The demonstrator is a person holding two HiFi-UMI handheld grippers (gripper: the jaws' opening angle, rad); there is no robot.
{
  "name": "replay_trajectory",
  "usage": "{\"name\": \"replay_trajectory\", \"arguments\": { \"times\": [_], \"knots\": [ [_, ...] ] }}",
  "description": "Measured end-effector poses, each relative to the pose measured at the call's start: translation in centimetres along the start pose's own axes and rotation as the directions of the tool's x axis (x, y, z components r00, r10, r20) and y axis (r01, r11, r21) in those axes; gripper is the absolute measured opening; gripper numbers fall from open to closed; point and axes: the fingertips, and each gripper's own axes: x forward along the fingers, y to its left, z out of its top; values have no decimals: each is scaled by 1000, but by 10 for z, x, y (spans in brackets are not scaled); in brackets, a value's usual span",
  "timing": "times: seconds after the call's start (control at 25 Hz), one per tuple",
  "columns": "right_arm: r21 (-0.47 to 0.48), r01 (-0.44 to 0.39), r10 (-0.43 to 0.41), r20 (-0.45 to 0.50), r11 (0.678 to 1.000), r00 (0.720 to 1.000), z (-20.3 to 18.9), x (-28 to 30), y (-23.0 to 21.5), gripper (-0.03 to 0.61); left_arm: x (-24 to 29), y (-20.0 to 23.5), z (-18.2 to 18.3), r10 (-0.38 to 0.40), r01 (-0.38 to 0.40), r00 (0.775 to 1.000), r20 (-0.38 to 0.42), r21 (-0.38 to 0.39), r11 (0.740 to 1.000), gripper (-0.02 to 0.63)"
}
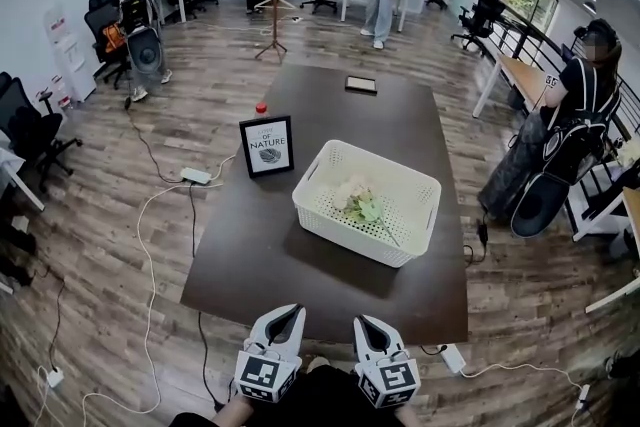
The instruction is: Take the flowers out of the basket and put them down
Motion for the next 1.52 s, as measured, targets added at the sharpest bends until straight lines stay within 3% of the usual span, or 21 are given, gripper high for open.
{"name": "replay_trajectory", "arguments": {
  "times": [0.44,0.88,1.24,1.52],
  "knots": [
    [3,14,-14,-24,1000,1000,4,28,-17,6,42,19,11,-14,15,1000,16,-15,1000,9],
    [22,69,-69,-15,997,997,27,75,-17,5,77,60,22,-93,93,996,6,-12,996,9],
    [92,150,-151,7,985,989,42,106,-39,6,98,95,23,-142,142,990,-4,-14,990,9],
    [76,217,-221,49,973,974,64,124,-50,6,109,113,25,-200,200,980,-15,4,980,9]
  ]
}}
